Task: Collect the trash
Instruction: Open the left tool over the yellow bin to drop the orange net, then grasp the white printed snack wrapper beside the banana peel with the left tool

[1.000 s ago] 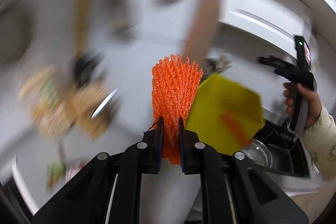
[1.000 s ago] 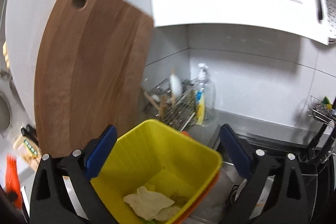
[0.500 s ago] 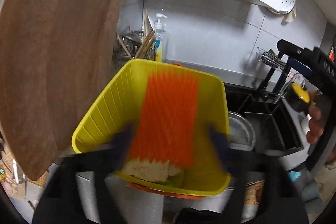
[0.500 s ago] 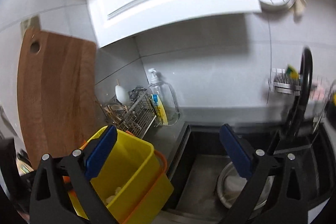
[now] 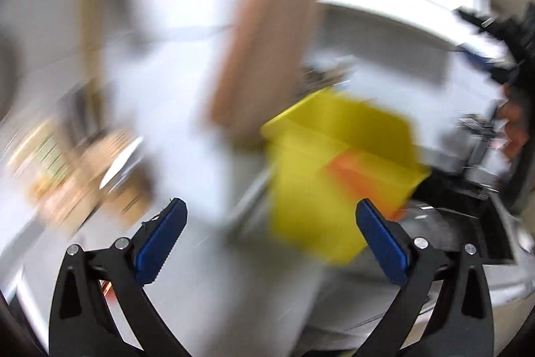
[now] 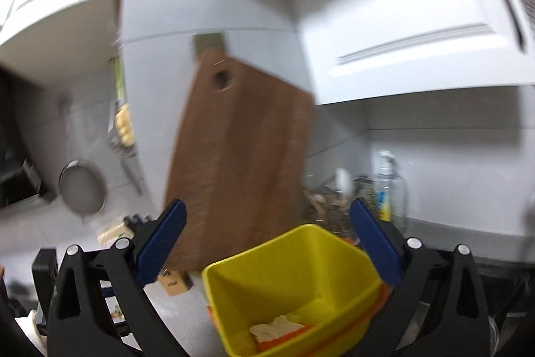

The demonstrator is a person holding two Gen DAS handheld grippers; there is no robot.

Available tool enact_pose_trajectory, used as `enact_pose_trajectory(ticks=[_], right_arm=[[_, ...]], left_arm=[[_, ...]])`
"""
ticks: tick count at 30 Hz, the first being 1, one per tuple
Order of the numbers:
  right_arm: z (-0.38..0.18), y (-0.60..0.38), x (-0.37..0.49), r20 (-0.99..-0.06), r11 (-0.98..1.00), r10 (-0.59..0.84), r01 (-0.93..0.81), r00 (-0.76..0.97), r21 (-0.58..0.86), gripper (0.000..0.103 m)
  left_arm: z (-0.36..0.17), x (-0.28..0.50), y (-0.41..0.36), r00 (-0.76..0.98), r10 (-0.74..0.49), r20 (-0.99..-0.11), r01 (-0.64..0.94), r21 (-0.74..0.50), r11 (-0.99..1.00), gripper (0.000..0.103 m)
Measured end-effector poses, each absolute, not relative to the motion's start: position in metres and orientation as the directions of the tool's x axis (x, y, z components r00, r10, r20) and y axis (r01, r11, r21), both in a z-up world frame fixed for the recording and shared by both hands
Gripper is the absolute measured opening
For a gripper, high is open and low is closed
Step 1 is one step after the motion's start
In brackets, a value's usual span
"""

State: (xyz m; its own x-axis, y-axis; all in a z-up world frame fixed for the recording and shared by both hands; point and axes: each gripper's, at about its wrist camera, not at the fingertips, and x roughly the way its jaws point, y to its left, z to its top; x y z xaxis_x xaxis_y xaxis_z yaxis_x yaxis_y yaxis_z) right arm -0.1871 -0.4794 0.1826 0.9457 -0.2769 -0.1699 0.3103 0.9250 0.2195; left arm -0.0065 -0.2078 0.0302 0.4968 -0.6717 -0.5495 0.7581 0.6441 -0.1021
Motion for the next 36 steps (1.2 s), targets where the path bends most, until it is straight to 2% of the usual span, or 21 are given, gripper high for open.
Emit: enact_pose_trajectory(ticks=[4, 7, 9, 11, 15, 19, 22, 24, 26, 27, 28, 29, 31, 36], right_arm=[[0.178, -0.445, -0.149, -0.209, 0.973, -0.131, 0.166, 0.969, 0.162, 0.095], [0.169, -0.416, -0.122, -0.258, 0.99, -0.03, 0.064, 0.966, 0.123, 0.095], [0.163, -0.405, -0.11, -0.282, 0.989, 0.026, 0.017, 0.959, 0.148, 0.095], [0.16, -0.398, -0.1, -0.295, 0.983, 0.074, -0.02, 0.952, 0.182, 0.095], [0.154, -0.386, -0.09, -0.32, 0.979, 0.113, -0.05, 0.941, 0.199, 0.095], [0.151, -0.379, -0.087, -0.347, 0.977, 0.113, -0.041, 0.931, 0.208, 0.095], [0.147, -0.38, -0.088, -0.381, 0.973, 0.096, -0.006, 0.92, 0.23, 0.095], [0.141, -0.38, -0.093, -0.39, 0.97, 0.095, 0.004, 0.916, 0.244, 0.095], [0.138, -0.379, -0.097, -0.399, 0.969, 0.093, 0.01, 0.912, 0.249, 0.095], [0.138, -0.379, -0.098, -0.401, 0.969, 0.09, 0.013, 0.912, 0.248, 0.095], [0.137, -0.379, -0.099, -0.403, 0.969, 0.084, 0.019, 0.911, 0.245, 0.095], [0.136, -0.379, -0.1, -0.408, 0.969, 0.079, 0.025, 0.91, 0.244, 0.095], [0.133, -0.38, -0.1, -0.42, 0.967, 0.077, 0.034, 0.904, 0.252, 0.095], [0.118, -0.373, -0.088, -0.469, 0.965, 0.116, 0.013, 0.876, 0.262, 0.095]], left_arm=[[-0.029, 0.012, -0.112, 0.591, -0.436, -0.679, 0.51, -0.104, 0.854, 0.099], [-0.064, 0.034, -0.053, 0.618, -0.272, -0.738, 0.308, -0.091, 0.947, 0.099], [-0.078, 0.048, -0.031, 0.616, -0.216, -0.757, 0.233, -0.086, 0.969, 0.096], [-0.092, 0.072, -0.01, 0.586, -0.219, -0.78, 0.167, -0.148, 0.975, 0.081], [-0.116, 0.114, 0.005, 0.519, -0.298, -0.801, 0.065, -0.31, 0.948, 0.079], [-0.132, 0.151, -0.001, 0.47, -0.349, -0.811, 0.015, -0.389, 0.921, 0.079], [-0.139, 0.171, -0.015, 0.447, -0.385, -0.807, -0.014, -0.437, 0.899, 0.075], [-0.147, 0.182, -0.025, 0.421, -0.369, -0.828, -0.006, -0.41, 0.912, 0.069], [-0.162, 0.189, -0.036, 0.352, -0.383, -0.854, 0.0, -0.408, 0.913, 0.048], [-0.167, 0.189, -0.038, 0.316, -0.407, -0.857, -0.008, -0.431, 0.902, 0.042], [-0.168, 0.187, -0.038, 0.311, -0.43, -0.848, -0.008, -0.455, 0.891, 0.026], [-0.165, 0.183, -0.037, 0.317, -0.452, -0.834, 0.0, -0.477, 0.879, 0.017], [-0.156, 0.174, -0.034, 0.35, -0.456, -0.818, 0.026, -0.478, 0.878, 0.008], [-0.13, 0.139, -0.015, 0.428, -0.453, -0.782, 0.095, -0.459, 0.883, 0.007]])
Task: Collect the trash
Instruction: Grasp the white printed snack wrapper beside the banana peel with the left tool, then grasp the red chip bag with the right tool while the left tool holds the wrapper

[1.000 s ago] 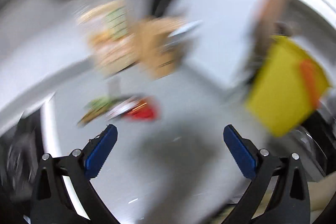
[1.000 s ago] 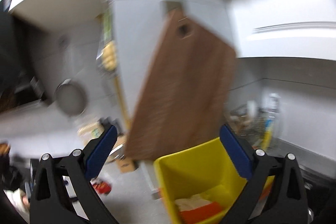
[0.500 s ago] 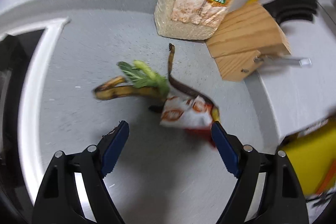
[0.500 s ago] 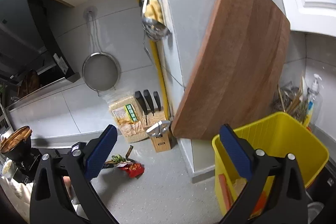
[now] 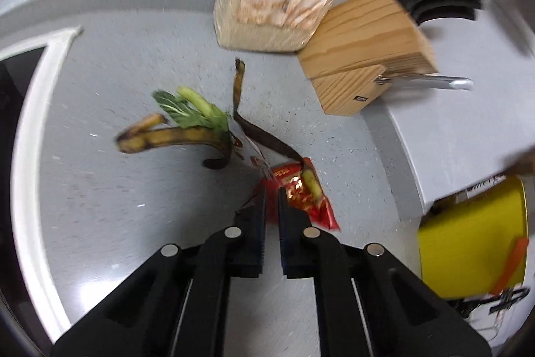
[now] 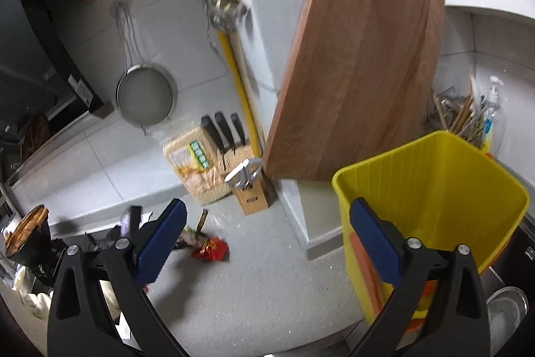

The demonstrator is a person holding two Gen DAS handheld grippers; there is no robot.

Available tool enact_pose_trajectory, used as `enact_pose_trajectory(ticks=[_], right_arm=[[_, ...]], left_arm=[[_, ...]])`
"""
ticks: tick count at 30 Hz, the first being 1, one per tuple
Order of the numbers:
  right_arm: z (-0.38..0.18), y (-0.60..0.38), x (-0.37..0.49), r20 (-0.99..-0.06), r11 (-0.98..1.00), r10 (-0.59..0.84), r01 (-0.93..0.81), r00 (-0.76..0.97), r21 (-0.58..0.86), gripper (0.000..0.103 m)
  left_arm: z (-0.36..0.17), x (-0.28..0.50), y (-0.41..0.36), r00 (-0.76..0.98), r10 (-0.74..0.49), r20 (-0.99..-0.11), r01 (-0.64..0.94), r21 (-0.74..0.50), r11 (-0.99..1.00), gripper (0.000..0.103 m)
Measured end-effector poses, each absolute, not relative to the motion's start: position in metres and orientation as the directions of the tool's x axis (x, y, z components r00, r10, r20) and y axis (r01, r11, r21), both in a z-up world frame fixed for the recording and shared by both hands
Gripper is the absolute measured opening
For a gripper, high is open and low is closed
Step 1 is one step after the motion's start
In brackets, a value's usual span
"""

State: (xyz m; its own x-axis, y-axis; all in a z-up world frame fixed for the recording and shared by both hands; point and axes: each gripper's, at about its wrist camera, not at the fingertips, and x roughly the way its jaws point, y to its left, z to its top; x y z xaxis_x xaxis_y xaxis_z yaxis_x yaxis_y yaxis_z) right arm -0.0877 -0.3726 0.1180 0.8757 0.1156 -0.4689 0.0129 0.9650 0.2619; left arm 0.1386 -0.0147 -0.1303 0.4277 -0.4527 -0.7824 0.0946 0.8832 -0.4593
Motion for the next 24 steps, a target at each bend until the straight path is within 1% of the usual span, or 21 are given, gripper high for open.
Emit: enact_pose_trajectory(ticks=[2, 4, 5, 6, 7, 8, 9, 10, 13, 15, 16, 17, 18, 20, 22, 24], right_arm=[[0.11, -0.365, -0.078, -0.489, 0.964, 0.152, -0.021, 0.859, 0.264, 0.095], [0.104, -0.357, -0.07, -0.507, 0.962, 0.186, -0.053, 0.842, 0.266, 0.095], [0.102, -0.352, -0.065, -0.513, 0.962, 0.201, -0.07, 0.834, 0.263, 0.095], [0.1, -0.346, -0.061, -0.518, 0.962, 0.218, -0.092, 0.827, 0.258, 0.095], [0.099, -0.34, -0.058, -0.519, 0.961, 0.233, -0.112, 0.822, 0.254, 0.095], [0.099, -0.336, -0.056, -0.519, 0.96, 0.243, -0.125, 0.82, 0.252, 0.095], [0.1, -0.332, -0.055, -0.516, 0.958, 0.255, -0.142, 0.817, 0.249, 0.095], [0.101, -0.328, -0.054, -0.515, 0.957, 0.262, -0.152, 0.816, 0.245, 0.095], [0.102, -0.326, -0.056, -0.512, 0.959, 0.259, -0.156, 0.819, 0.236, 0.095], [0.101, -0.328, -0.058, -0.517, 0.959, 0.254, -0.145, 0.817, 0.243, 0.095], [0.099, -0.33, -0.06, -0.519, 0.96, 0.248, -0.133, 0.818, 0.248, 0.095], [0.099, -0.332, -0.061, -0.521, 0.96, 0.241, -0.122, 0.819, 0.252, 0.095], [0.098, -0.335, -0.062, -0.523, 0.96, 0.234, -0.108, 0.82, 0.259, 0.095], [0.096, -0.338, -0.064, -0.527, 0.959, 0.224, -0.09, 0.82, 0.268, 0.095], [0.093, -0.341, -0.066, -0.531, 0.962, 0.211, -0.078, 0.821, 0.263, 0.095], [0.087, -0.339, -0.063, -0.542, 0.965, 0.205, -0.075, 0.815, 0.251, 0.095]], left_arm=[[-0.134, 0.134, -0.008, 0.416, -0.452, -0.789, 0.088, -0.46, 0.884, 0.006], [-0.142, 0.136, -0.006, 0.396, -0.407, -0.823, 0.056, -0.421, 0.905, 0.006], [-0.145, 0.138, -0.006, 0.393, -0.384, -0.836, 0.037, -0.403, 0.915, 0.009], [-0.147, 0.142, -0.009, 0.388, -0.375, -0.842, 0.021, -0.398, 0.917, 0.014], [-0.147, 0.143, -0.01, 0.383, -0.374, -0.844, 0.013, -0.4, 0.916, 0.036], [-0.147, 0.146, -0.013, 0.389, -0.371, -0.843, -0.001, -0.403, 0.915, 0.068], [-0.145, 0.147, -0.016, 0.41, -0.365, -0.836, -0.013, -0.406, 0.914, 0.078], [-0.14, 0.15, -0.02, 0.446, -0.361, -0.819, -0.019, -0.412, 0.911, 0.082], [-0.139, 0.167, -0.038, 0.452, -0.338, -0.826, -0.011, -0.384, 0.923, 0.079], [-0.146, 0.178, -0.046, 0.426, -0.33, -0.842, -0.02, -0.373, 0.927, 0.066], [-0.152, 0.185, -0.049, 0.409, -0.339, -0.847, -0.027, -0.382, 0.924, 0.046], [-0.159, 0.191, -0.051, 0.39, -0.344, -0.854, -0.043, -0.39, 0.92, 0.016], [-0.164, 0.193, -0.049, 0.375, -0.349, -0.859, -0.063, -0.399, 0.915, 0.009], [-0.165, 0.191, -0.04, 0.385, -0.368, -0.846, -0.109, -0.438, 0.892, 0.005], [-0.154, 0.176, -0.034, 0.417, -0.384, -0.824, -0.073, -0.451, 0.89, 0.005], [-0.145, 0.158, -0.029, 0.428, -0.386, -0.817, -0.014, -0.434, 0.901, 0.004]])
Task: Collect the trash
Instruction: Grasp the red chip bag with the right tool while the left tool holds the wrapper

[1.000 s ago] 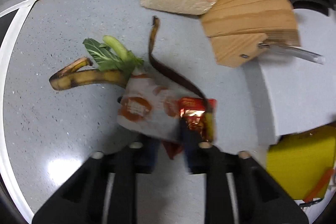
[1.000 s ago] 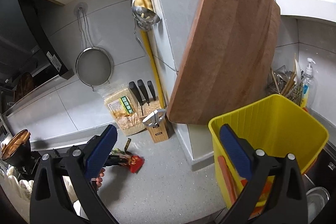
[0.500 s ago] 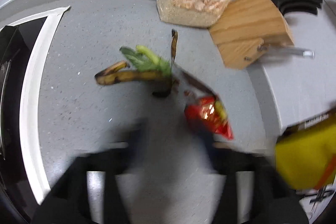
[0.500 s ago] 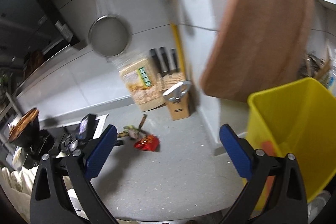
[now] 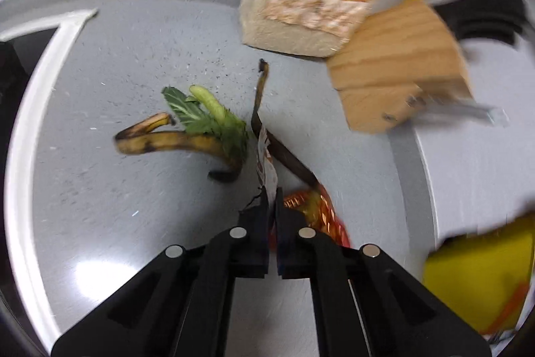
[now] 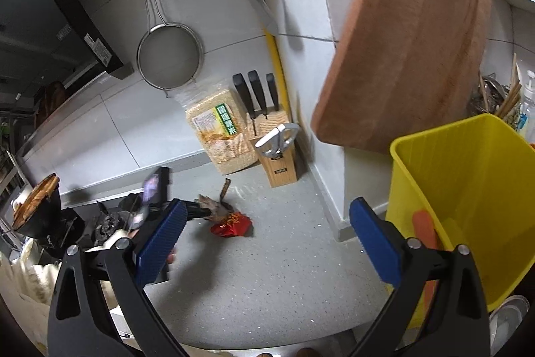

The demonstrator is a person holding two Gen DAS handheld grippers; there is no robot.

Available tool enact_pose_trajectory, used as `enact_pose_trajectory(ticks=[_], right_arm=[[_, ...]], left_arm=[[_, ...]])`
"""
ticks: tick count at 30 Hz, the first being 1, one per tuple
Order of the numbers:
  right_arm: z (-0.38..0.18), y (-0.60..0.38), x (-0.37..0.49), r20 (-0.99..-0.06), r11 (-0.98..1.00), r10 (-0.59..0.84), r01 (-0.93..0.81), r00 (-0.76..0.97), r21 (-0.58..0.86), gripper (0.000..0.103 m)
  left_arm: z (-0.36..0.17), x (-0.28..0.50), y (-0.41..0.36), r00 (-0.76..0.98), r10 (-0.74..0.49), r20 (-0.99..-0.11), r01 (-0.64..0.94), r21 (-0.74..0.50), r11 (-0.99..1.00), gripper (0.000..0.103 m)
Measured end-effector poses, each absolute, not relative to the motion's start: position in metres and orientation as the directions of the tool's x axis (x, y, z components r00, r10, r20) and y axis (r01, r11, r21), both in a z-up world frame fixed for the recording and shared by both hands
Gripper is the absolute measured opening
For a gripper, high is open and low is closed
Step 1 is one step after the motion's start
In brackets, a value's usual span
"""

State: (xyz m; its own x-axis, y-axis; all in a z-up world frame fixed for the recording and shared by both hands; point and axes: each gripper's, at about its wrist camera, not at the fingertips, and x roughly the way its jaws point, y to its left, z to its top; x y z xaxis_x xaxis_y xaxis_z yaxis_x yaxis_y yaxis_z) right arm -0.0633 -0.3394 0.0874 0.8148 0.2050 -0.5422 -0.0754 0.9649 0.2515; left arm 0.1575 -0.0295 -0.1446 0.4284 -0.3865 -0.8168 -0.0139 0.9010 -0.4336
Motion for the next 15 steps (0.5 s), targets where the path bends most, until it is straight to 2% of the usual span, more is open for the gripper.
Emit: enact_pose_trajectory(ticks=[5, 11, 15], right_arm=[[0.062, -0.321, -0.043, -0.592, 0.963, 0.256, -0.147, 0.765, 0.226, 0.095], [-0.008, -0.259, 0.006, -0.715, 0.938, 0.32, -0.315, 0.621, 0.147, 0.095], [-0.05, -0.225, 0.046, -0.755, 0.922, 0.319, -0.373, 0.573, 0.106, 0.095]], left_arm=[[-0.138, 0.11, 0.0, 0.423, -0.374, -0.825, 0.039, -0.396, 0.918, 0.004], [-0.146, 0.053, 0.045, 0.407, -0.327, -0.853, -0.033, -0.371, 0.928, 0.004], [-0.142, 0.031, 0.062, 0.424, -0.306, -0.852, -0.073, -0.368, 0.927, 0.004]])
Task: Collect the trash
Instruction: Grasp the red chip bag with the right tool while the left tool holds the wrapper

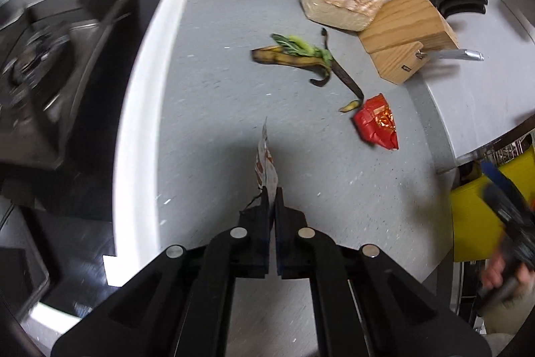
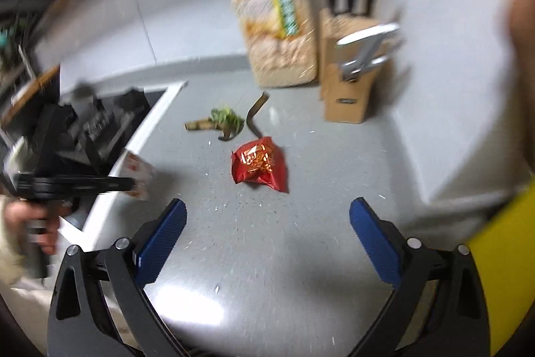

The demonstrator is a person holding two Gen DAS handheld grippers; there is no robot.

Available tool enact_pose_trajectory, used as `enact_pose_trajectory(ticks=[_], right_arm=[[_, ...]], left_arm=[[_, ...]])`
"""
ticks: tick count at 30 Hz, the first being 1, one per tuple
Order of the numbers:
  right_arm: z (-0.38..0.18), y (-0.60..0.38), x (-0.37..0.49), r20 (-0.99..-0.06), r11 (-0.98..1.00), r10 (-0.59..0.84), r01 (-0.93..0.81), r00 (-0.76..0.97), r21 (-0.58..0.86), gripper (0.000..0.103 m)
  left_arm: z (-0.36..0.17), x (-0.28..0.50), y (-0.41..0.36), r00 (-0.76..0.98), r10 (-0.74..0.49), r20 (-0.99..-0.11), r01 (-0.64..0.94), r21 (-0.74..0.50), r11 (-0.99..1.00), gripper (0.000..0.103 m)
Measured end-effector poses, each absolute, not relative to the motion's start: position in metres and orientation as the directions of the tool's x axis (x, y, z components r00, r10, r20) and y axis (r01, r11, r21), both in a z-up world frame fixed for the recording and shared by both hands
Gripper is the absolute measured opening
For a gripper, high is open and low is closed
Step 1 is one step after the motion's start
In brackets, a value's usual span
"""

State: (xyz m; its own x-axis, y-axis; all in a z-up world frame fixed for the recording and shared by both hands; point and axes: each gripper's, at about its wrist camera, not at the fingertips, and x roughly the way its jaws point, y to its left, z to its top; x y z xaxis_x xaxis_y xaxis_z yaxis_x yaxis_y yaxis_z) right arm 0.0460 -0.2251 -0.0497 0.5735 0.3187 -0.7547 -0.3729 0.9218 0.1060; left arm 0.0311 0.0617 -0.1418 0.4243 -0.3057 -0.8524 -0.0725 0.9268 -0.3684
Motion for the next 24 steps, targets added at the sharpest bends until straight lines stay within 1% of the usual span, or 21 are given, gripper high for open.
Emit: enact_pose_trajectory(ticks=[5, 9, 10, 11, 12, 13, 14, 16, 17, 18, 20, 24], right_arm=[[-0.097, -0.185, 0.111, -0.84, 0.921, 0.281, -0.378, 0.465, 0.099, 0.095], [-0.119, -0.151, 0.144, -0.87, 0.905, 0.19, -0.424, 0.454, -0.023, 0.094], [-0.128, -0.148, 0.152, -0.887, 0.906, 0.183, -0.422, 0.424, -0.015, 0.083], [-0.134, -0.147, 0.157, -0.899, 0.91, 0.184, -0.415, 0.398, 0.002, 0.068], [-0.141, -0.149, 0.162, -0.912, 0.921, 0.188, -0.389, 0.364, 0.035, 0.056], [-0.139, -0.152, 0.161, -0.902, 0.928, 0.202, -0.368, 0.38, 0.053, 0.044], [-0.135, -0.155, 0.158, -0.896, 0.933, 0.215, -0.352, 0.388, 0.071, 0.038], [-0.128, -0.16, 0.15, -0.893, 0.929, 0.256, -0.351, 0.37, 0.12, 0.03], [-0.123, -0.163, 0.142, -0.886, 0.923, 0.285, -0.355, 0.366, 0.15, 0.024], [-0.119, -0.166, 0.136, -0.881, 0.919, 0.301, -0.357, 0.366, 0.166, 0.021], [-0.104, -0.176, 0.119, -0.856, 0.902, 0.374, -0.353, 0.355, 0.248, 0.02], [-0.07, -0.196, 0.083, -0.798, 0.863, 0.483, -0.347, 0.36, 0.366, 0.019]], left_arm=[[-0.138, 0.014, 0.076, 0.433, -0.289, -0.854, -0.101, -0.364, 0.926, 0.004], [-0.137, 0.001, 0.085, 0.435, -0.283, -0.855, -0.124, -0.368, 0.921, 0.004], [-0.137, -0.002, 0.087, 0.435, -0.279, -0.856, -0.13, -0.366, 0.921, 0.004], [-0.137, -0.004, 0.088, 0.436, -0.277, -0.856, -0.135, -0.367, 0.921, 0.004], [-0.136, -0.006, 0.089, 0.439, -0.275, -0.855, -0.138, -0.367, 0.92, 0.004], [-0.135, -0.009, 0.091, 0.443, -0.271, -0.854, -0.143, -0.366, 0.92, 0.004], [-0.134, -0.01, 0.091, 0.446, -0.269, -0.854, -0.145, -0.366, 0.919, 0.004], [-0.133, -0.012, 0.092, 0.452, -0.266, -0.852, -0.153, -0.367, 0.917, 0.004], [-0.133, -0.012, 0.093, 0.454, -0.267, -0.85, -0.155, -0.37, 0.916, 0.004], [-0.133, -0.01, 0.092, 0.456, -0.264, -0.85, -0.155, -0.368, 0.917, 0.004], [-0.131, -0.008, 0.091, 0.463, -0.26, -0.847, -0.15, -0.364, 0.919, 0.004], [-0.127, 0.0, 0.088, 0.475, -0.265, -0.839, -0.129, -0.364, 0.923, 0.004]])
